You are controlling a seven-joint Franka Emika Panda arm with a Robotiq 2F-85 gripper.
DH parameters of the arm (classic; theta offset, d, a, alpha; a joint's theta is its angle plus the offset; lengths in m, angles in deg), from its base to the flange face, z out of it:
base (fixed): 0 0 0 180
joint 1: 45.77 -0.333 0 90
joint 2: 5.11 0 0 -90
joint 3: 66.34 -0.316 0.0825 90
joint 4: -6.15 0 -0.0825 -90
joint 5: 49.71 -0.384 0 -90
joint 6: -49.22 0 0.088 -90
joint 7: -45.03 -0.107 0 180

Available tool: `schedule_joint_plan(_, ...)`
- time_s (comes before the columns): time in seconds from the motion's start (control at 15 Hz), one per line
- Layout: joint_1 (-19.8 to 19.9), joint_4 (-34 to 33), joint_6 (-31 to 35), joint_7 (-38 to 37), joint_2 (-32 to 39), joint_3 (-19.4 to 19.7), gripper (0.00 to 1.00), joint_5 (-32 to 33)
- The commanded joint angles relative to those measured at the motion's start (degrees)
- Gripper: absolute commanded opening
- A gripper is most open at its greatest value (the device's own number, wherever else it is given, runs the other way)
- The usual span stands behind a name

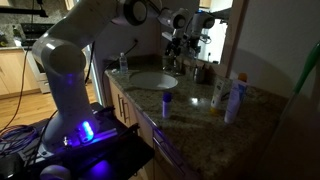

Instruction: Pick up the tooth brush wet it and put it back in the holder then close the tap

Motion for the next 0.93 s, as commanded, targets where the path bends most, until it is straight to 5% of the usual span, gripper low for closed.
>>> schedule_joint_plan(0.0, -0.45, 0.21, 2.56, -0.94, 0.86, 0.42, 0.73, 0.69)
schedule_joint_plan(0.67, -0.85, 0.08, 6.86, -1.80, 1.67, 0.66, 0.02, 1.48)
schedule_joint_plan(0.87, -0.45, 0.01, 3.99, -3.57, 0.94, 0.49, 0.05, 1.36)
